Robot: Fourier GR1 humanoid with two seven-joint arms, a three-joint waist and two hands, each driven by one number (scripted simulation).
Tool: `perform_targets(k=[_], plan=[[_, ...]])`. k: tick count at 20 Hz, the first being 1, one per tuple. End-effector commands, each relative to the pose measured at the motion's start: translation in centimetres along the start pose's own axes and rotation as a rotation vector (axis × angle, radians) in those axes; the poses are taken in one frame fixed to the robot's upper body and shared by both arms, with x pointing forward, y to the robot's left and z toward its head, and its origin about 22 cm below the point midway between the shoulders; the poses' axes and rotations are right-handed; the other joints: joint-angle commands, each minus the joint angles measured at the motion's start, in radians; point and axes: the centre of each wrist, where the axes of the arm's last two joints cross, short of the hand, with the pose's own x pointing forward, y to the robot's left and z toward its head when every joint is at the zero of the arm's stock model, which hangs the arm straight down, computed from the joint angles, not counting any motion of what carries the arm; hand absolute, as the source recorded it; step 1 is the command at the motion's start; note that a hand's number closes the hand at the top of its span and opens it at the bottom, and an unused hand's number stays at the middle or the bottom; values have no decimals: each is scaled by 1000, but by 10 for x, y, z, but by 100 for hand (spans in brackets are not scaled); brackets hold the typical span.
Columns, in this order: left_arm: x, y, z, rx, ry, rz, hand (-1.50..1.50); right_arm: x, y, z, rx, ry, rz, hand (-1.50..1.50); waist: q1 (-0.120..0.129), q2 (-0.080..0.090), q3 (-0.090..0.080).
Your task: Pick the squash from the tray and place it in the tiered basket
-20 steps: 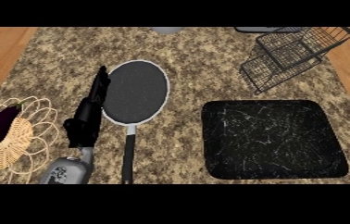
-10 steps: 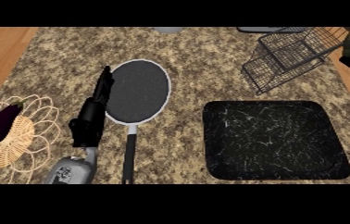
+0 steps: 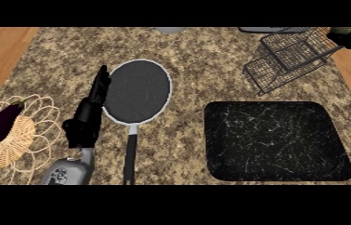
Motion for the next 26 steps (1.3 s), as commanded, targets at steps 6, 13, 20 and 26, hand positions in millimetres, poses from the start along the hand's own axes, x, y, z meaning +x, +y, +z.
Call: perform_targets(k=[6, 13, 20, 26], plan=[[-8, -17, 3, -25, -6, 4, 0, -33, 40, -32, 58, 167, -246, -150, 9, 3, 0], [0, 2, 0, 8, -11, 0, 0, -58, 30, -33, 49, 99, -483, -150, -2, -1, 0], [-2, 7, 0, 10, -3, -7, 0, -118, 15, -8, -168, 299, -680, -150, -3, 3, 1], [1, -1, -6, 23, 1, 2, 0, -194, -25, 47, -195, 419, -842, -150, -12, 5, 3]])
